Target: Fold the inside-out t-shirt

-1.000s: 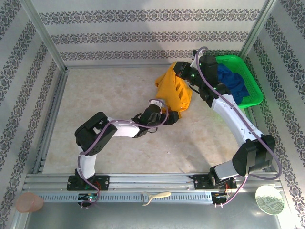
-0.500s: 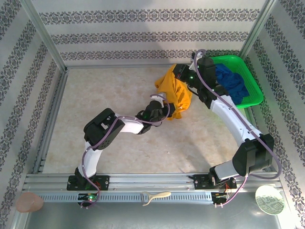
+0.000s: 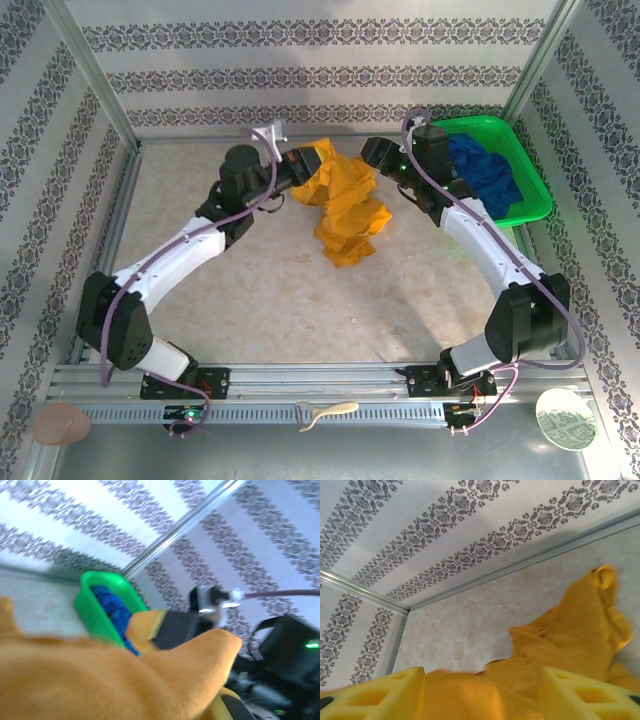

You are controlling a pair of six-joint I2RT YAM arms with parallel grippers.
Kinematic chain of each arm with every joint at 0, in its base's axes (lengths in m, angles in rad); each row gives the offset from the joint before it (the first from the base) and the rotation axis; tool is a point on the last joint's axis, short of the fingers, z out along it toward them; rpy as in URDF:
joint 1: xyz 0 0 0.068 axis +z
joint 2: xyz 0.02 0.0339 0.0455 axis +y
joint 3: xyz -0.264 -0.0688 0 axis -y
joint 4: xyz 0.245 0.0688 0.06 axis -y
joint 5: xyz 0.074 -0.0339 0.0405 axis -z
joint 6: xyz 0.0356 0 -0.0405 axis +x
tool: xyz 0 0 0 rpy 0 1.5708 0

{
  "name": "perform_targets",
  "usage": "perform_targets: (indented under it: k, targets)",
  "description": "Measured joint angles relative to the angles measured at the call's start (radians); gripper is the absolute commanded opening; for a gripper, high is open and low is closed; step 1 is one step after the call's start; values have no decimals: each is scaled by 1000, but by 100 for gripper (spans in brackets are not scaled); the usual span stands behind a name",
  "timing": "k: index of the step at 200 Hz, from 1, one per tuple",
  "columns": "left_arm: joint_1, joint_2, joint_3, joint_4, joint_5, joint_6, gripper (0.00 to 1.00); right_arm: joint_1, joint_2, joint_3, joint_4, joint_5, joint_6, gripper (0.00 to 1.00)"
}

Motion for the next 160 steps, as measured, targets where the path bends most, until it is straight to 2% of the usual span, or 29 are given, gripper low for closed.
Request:
perform_targets:
  k: [34,64,81,105,160]
  targets:
    - [0,-15,169,-215,25,64,0,-2,-194,-53,-40,0,-76,68]
    - [0,-12,197,-309,32,83,0,43,-403,-141,3,-8,-156,72]
    - [0,0,197,-340,36,87,0,73,-460,-204,45,-36,-178,72]
    - [0,23,197,-352,42,87,0,126,-440,-252,96,-80,-194,73]
    - [0,69,197,-348,56,61,0,256,-242,-253,172,-110,-220,71]
